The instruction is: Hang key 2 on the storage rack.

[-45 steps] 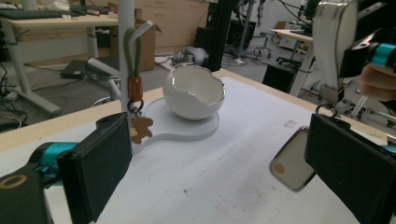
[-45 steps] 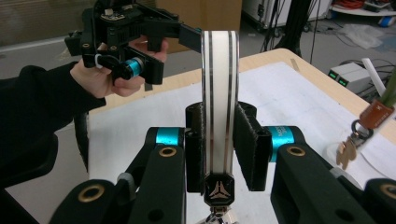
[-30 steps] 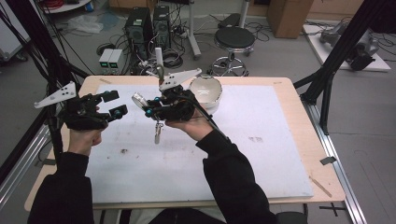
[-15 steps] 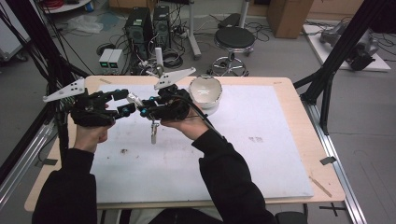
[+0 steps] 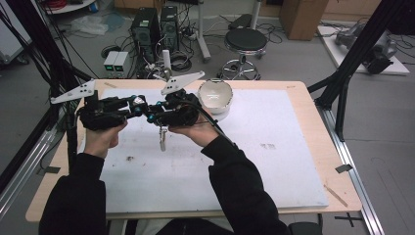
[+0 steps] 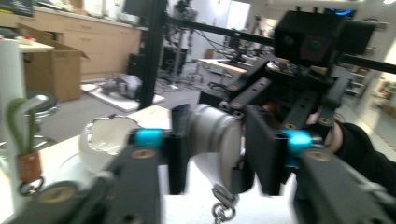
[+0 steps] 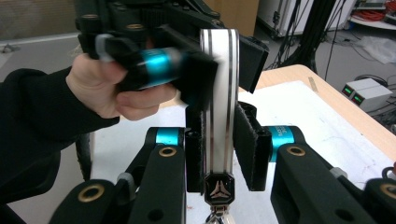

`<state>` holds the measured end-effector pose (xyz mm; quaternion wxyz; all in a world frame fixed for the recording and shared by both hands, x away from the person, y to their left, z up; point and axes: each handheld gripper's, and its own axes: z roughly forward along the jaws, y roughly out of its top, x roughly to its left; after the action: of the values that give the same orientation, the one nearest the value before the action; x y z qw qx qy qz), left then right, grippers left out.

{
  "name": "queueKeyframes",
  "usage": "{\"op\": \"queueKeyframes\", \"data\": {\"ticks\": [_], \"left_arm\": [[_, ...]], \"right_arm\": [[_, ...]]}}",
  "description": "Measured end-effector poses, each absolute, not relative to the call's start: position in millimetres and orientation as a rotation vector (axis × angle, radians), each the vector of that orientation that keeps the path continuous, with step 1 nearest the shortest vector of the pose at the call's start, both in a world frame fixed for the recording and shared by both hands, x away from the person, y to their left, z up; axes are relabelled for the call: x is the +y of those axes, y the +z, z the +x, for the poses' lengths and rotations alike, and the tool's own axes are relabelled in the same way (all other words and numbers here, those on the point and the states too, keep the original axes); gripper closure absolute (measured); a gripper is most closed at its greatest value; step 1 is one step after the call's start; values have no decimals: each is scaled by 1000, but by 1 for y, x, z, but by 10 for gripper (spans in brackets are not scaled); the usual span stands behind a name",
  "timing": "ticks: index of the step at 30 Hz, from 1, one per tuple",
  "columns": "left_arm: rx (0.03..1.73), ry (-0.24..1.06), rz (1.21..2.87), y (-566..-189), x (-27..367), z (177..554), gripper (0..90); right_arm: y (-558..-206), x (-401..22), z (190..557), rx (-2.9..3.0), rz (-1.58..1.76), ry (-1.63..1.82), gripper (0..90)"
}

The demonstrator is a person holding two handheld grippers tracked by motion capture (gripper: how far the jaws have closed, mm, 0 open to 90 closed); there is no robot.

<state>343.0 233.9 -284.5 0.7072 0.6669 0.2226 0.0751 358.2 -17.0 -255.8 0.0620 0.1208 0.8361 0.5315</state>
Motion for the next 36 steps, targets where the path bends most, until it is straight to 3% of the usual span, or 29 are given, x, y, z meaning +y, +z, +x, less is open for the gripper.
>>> {"op": "queueKeyframes", "data": {"ticks": [8, 19, 21, 23, 36], "left_arm": [[490, 177, 1518, -284, 231, 343, 711], [494, 247, 1577, -283, 227, 346, 724], [504, 271, 1600, -282, 226, 347, 724], [509, 282, 1602, -283, 226, 349, 724], [561, 374, 1572, -285, 230, 356, 721]], "right_arm": [[-259, -16, 363, 2548, 393, 1623, 698], [-265, -30, 369, 2536, 515, 1541, 111], [-266, -37, 368, 2512, 540, 1512, 93], [-267, -45, 367, 2506, 551, 1506, 7], [-293, -113, 356, 2371, 684, 1507, 7]]}}
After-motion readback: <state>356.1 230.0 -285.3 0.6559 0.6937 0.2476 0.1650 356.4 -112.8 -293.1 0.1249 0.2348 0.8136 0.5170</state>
